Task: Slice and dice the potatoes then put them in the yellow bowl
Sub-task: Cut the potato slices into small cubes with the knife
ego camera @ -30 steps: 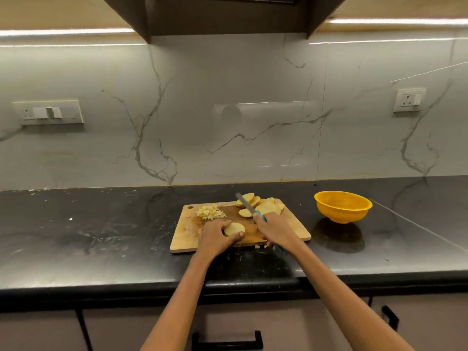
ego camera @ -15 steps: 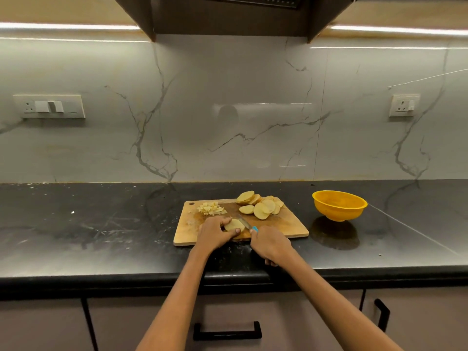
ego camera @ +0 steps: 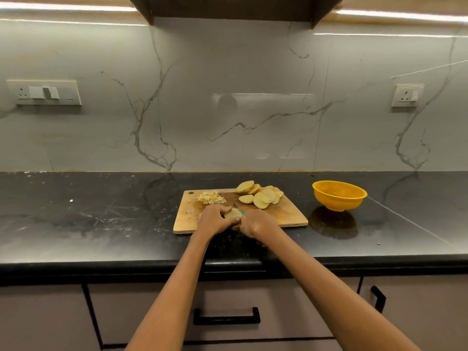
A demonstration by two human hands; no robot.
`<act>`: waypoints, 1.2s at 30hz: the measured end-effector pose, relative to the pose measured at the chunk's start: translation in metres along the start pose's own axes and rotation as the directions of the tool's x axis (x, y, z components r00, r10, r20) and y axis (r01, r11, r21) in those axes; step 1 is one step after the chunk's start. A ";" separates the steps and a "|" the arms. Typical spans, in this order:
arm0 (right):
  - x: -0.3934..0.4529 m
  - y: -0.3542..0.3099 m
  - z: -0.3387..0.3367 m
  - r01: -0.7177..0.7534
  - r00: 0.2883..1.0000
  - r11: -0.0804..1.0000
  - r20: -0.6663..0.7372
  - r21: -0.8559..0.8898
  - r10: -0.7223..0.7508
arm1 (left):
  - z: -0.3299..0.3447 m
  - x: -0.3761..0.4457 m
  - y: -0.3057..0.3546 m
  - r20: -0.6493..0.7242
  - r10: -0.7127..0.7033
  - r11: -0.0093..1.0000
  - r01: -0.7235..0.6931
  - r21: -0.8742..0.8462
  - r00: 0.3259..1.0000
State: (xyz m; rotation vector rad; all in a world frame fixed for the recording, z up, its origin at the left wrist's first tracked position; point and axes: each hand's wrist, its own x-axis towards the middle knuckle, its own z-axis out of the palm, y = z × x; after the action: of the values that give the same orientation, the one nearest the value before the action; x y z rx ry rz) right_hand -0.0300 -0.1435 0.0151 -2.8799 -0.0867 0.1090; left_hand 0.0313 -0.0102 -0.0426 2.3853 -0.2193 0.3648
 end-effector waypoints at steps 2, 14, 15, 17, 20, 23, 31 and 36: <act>-0.005 0.004 0.004 0.008 1.000 1.000 -0.027 -0.017 -0.008 | -0.001 -0.001 0.001 0.001 -0.001 1.000 0.001 0.001 1.000; -0.052 0.035 0.021 0.023 0.983 0.992 -0.176 -0.127 -0.046 | -0.002 -0.007 0.005 0.003 0.000 1.000 0.000 0.016 1.000; -0.053 0.037 0.021 0.021 0.982 0.991 -0.182 -0.134 -0.046 | -0.002 -0.007 0.005 0.004 0.000 1.000 0.000 0.016 1.000; -0.056 0.042 0.021 0.019 0.980 0.993 -0.193 -0.119 -0.042 | -0.002 -0.007 0.006 0.005 -0.006 1.000 0.006 0.017 1.000; -0.057 0.045 0.020 0.026 0.973 0.998 -0.229 0.049 -0.014 | -0.003 -0.006 0.006 0.000 -0.015 1.000 0.015 0.018 1.000; -0.047 0.036 0.020 0.032 0.977 0.988 -0.213 0.150 0.001 | -0.003 -0.007 0.007 0.000 -0.012 1.000 0.012 0.025 1.000; -0.018 0.018 0.015 0.034 0.996 0.988 -0.088 0.150 -0.021 | -0.006 -0.006 0.004 0.021 0.012 1.000 -0.013 0.020 1.000; -0.015 0.017 0.013 0.013 0.999 0.992 -0.046 0.124 -0.007 | -0.004 -0.004 0.003 0.018 0.011 1.000 -0.011 0.009 1.000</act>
State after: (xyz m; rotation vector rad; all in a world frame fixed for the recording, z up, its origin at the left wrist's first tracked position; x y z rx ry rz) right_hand -0.0453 -0.1578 -0.0005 -2.7555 -0.0823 0.0446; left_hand 0.0260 -0.0094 -0.0390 2.3980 -0.2396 0.3499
